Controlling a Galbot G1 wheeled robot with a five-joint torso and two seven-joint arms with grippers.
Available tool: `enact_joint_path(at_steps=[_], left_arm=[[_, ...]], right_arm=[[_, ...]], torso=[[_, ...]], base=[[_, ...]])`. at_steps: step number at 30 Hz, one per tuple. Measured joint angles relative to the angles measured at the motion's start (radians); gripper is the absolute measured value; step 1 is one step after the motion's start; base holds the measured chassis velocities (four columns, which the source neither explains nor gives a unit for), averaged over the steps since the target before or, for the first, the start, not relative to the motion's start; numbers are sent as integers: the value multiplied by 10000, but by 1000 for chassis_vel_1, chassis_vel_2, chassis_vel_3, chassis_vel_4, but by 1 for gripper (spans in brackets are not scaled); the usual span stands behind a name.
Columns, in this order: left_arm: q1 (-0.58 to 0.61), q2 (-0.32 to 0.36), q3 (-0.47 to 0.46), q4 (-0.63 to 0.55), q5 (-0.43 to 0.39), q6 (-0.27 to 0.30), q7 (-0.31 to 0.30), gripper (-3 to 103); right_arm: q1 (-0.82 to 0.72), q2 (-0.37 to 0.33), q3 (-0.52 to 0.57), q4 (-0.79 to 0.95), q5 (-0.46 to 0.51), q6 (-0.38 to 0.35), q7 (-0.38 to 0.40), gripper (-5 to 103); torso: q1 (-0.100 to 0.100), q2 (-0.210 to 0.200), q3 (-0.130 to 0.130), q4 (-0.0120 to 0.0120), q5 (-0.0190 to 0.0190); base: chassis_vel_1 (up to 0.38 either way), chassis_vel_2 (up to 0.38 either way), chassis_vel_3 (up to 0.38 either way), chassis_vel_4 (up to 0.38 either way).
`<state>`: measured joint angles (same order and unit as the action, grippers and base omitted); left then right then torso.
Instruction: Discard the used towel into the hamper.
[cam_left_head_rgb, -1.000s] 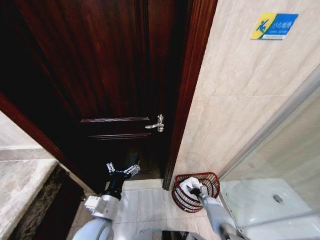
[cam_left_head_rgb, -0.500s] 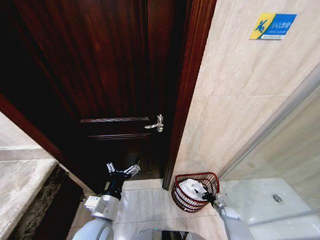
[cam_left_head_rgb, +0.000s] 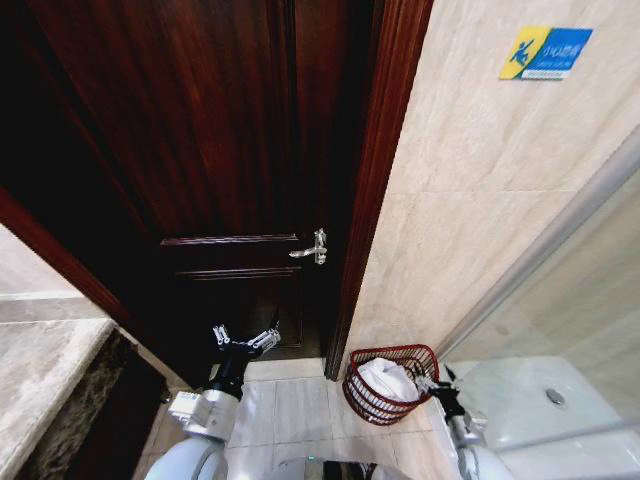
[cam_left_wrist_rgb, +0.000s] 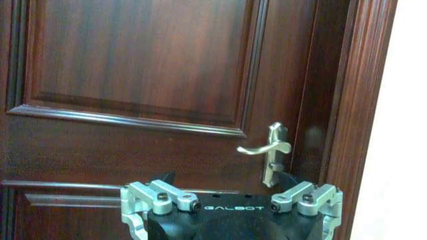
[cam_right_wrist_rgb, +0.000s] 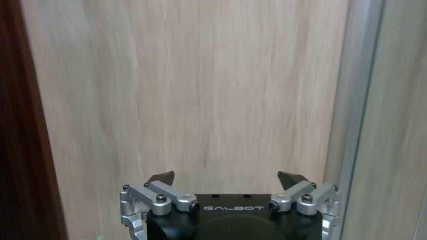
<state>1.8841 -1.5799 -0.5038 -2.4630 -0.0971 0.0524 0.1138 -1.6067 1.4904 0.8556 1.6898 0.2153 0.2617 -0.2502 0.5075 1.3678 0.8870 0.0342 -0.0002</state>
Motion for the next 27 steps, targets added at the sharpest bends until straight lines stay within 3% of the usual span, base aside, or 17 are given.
enact_joint_path(at_steps=[5,11,18,27], left_arm=[[0,0,0,0,0,0,0,100],[0,1,0,0,0,0,0,100],[0,0,0,0,0,0,0,100],[0,0,0,0,0,0,0,100]], right_arm=[[-934,518,197,1878,-61,696,488,100],[-1734,612,302,3688,421,1038,602,100],[-2113,777,403,5722,818,990,435,100],[-2172,853,402,6580,801,939,292,100]], torso=[[0,0,0,0,3],[0,0,0,0,-1],[2,-2,1,0,1],[4,-2,2,0,2]], base=[[0,0,0,0],[0,0,0,0],[0,0,0,0],[15,-15,-17,21]])
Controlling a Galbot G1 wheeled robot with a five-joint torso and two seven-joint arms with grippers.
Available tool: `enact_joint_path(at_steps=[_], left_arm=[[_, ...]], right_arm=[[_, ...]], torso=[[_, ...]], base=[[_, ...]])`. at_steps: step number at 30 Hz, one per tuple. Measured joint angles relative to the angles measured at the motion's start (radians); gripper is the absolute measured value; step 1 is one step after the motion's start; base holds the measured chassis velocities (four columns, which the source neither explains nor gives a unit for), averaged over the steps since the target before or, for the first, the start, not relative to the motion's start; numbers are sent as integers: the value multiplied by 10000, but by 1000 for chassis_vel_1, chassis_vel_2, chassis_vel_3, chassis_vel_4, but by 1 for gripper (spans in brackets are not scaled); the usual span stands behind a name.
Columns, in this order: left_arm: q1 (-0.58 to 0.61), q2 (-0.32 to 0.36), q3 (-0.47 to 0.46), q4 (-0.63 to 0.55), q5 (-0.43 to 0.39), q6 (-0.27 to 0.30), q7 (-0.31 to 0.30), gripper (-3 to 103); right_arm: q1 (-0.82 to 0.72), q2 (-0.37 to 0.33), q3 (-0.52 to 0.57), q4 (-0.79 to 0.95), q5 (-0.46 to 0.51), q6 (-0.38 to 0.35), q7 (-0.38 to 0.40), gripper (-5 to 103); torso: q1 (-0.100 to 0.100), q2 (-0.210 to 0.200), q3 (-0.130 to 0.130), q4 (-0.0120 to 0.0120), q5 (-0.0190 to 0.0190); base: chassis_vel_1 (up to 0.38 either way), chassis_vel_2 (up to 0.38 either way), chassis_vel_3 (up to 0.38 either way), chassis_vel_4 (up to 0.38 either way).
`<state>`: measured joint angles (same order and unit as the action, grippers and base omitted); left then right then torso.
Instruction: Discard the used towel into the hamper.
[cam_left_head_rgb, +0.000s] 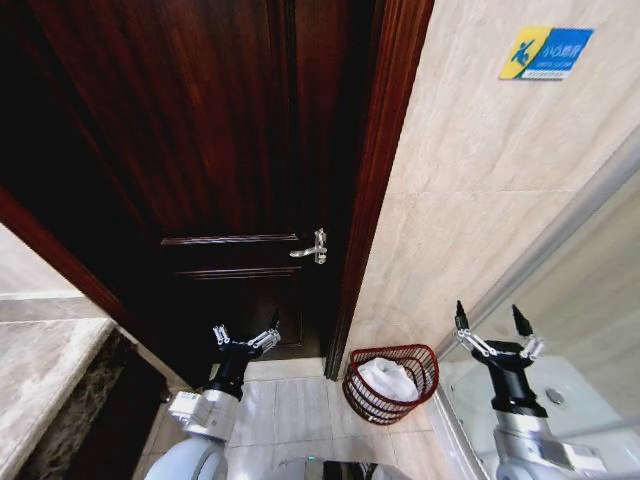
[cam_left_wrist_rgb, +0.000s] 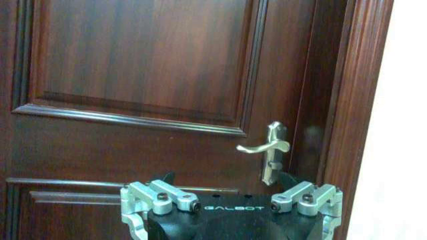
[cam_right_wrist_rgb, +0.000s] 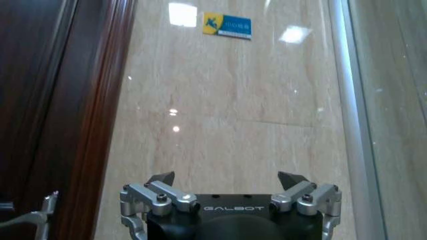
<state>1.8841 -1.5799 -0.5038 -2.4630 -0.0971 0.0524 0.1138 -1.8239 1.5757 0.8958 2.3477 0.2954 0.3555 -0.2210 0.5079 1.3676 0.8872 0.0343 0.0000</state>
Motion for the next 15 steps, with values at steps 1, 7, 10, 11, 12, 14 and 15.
enact_joint_path(at_steps=[1,7,10,11,12,14,15], left_arm=[[0,0,0,0,0,0,0,100],[0,0,0,0,0,0,0,100],[1,0,0,0,0,0,0,100],[0,0,0,0,0,0,0,100],[1,0,0,0,0,0,0,100],[0,0,0,0,0,0,0,100],[0,0,0,0,0,0,0,100]], right_arm=[[0,0,0,0,0,0,0,100],[97,-37,17,-130,-41,1,6,100],[127,-32,9,-194,-116,1,20,100],[148,-27,2,-242,-145,1,31,100],[154,-26,-3,-268,-150,1,36,100],[152,-37,-4,-295,-141,5,47,100],[152,-37,-4,-295,-141,5,47,100]], torso=[[0,0,0,0,0],[-5,1,-1,0,0],[-4,1,-1,0,3],[-5,1,-1,-2,1],[-4,1,-1,-1,-1],[-4,1,-1,-1,1],[-4,1,-1,-1,1]], base=[[48,-63,-82,67],[88,-97,-86,87],[89,-89,-92,87],[88,-78,-81,48],[80,-78,-64,68],[92,-55,-63,71],[103,-55,-62,74]])
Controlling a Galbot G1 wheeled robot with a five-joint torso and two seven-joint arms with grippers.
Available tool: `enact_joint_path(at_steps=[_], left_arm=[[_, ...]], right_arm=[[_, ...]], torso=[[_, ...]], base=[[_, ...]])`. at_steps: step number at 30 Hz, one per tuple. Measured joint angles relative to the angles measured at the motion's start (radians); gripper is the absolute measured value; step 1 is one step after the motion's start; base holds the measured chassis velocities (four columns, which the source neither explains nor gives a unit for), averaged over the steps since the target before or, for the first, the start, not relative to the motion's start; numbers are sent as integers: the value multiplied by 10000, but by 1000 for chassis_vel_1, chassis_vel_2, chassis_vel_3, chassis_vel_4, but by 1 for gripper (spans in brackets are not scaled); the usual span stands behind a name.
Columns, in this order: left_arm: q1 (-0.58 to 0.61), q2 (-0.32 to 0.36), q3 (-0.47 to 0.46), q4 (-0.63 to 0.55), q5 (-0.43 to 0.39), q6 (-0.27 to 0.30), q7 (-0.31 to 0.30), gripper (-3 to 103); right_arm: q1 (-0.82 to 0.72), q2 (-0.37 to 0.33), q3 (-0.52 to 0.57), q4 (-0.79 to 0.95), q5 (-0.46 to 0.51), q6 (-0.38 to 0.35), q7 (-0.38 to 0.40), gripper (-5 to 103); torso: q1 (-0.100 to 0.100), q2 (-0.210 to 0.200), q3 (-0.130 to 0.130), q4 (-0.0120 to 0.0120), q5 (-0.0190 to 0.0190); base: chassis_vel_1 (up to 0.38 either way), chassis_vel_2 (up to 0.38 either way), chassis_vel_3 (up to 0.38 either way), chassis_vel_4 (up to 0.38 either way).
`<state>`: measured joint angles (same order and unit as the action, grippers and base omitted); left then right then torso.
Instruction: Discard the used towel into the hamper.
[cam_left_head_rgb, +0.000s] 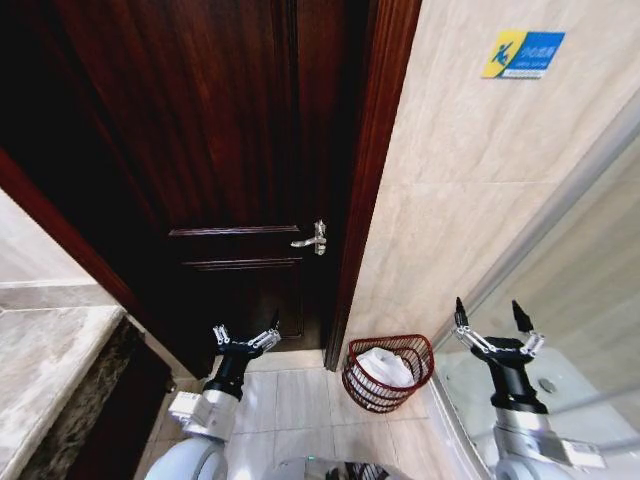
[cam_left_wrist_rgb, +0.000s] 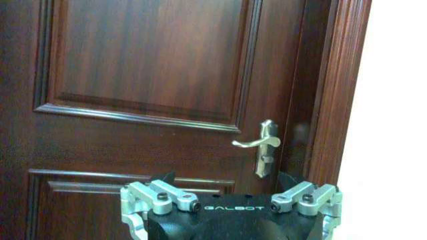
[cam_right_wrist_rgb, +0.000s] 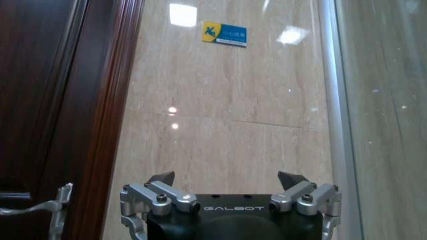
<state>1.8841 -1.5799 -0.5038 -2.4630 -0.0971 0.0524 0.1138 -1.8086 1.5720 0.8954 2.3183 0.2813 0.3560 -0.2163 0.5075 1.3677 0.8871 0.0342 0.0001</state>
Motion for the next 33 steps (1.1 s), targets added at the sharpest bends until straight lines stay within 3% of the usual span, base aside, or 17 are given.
enact_joint_path(at_steps=[33], left_arm=[[0,0,1,0,0,1,0,100]], right_arm=[[-9,-39,21,-384,140,503,-81,100]], torso=[[0,0,0,-1,-2]], base=[[116,-118,-120,118]])
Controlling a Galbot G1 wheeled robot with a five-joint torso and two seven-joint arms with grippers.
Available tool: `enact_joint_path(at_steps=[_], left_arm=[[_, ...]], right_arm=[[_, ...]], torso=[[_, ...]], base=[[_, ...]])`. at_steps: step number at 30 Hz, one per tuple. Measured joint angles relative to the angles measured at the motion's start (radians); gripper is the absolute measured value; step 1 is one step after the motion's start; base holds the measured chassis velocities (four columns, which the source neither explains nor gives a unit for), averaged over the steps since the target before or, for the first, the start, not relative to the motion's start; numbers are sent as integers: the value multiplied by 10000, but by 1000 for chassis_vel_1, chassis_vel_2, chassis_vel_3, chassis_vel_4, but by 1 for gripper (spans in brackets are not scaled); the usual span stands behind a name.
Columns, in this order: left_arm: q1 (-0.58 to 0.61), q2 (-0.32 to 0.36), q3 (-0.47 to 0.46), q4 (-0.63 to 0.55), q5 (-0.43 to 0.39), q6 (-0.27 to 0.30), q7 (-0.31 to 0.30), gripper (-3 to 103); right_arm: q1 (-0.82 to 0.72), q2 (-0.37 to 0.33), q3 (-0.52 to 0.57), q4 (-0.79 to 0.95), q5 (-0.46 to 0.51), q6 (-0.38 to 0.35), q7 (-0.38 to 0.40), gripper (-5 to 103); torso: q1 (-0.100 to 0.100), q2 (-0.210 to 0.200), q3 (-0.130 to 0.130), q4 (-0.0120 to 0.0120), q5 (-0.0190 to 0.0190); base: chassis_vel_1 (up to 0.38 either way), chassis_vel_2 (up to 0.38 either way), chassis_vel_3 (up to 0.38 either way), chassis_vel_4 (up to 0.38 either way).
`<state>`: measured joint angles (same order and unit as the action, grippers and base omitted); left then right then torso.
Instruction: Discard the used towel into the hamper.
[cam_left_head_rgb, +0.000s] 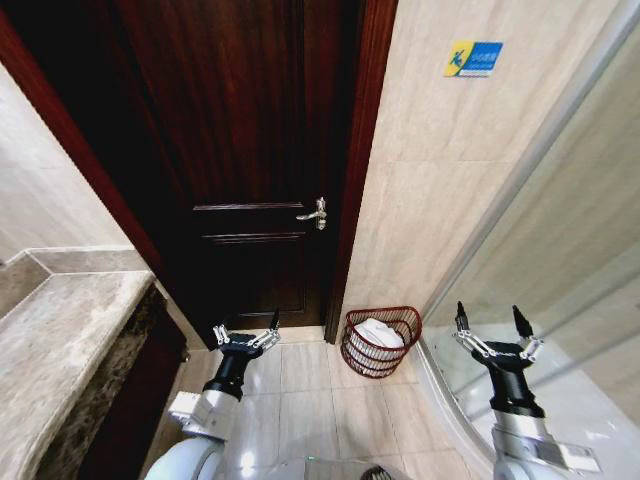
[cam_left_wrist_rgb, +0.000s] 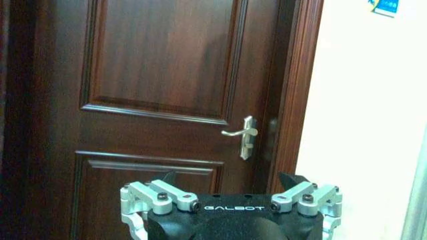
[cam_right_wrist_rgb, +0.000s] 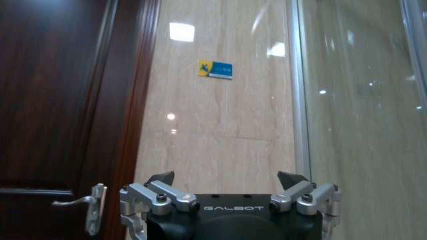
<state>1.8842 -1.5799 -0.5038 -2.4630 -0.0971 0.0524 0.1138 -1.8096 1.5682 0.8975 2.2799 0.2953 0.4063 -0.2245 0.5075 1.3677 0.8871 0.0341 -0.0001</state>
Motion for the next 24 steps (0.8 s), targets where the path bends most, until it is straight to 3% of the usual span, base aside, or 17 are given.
enact_joint_path(at_steps=[8,11,17,24], left_arm=[[0,0,0,0,0,0,0,100],[0,0,-1,0,0,0,0,100],[0,0,0,0,0,0,0,100],[0,0,0,0,0,0,0,100]], right_arm=[[-25,2,-8,-37,60,35,-151,100],[-30,-3,60,-129,151,295,-653,100],[-4,43,52,-192,155,690,-896,100],[-92,153,35,-129,136,1023,-615,100]], torso=[[1,0,1,0,0],[-4,2,-1,0,-1],[1,1,0,0,0],[6,-1,2,1,1]], base=[[144,-143,-142,137],[101,-104,-101,94],[29,-42,-33,24],[0,0,0,0]])
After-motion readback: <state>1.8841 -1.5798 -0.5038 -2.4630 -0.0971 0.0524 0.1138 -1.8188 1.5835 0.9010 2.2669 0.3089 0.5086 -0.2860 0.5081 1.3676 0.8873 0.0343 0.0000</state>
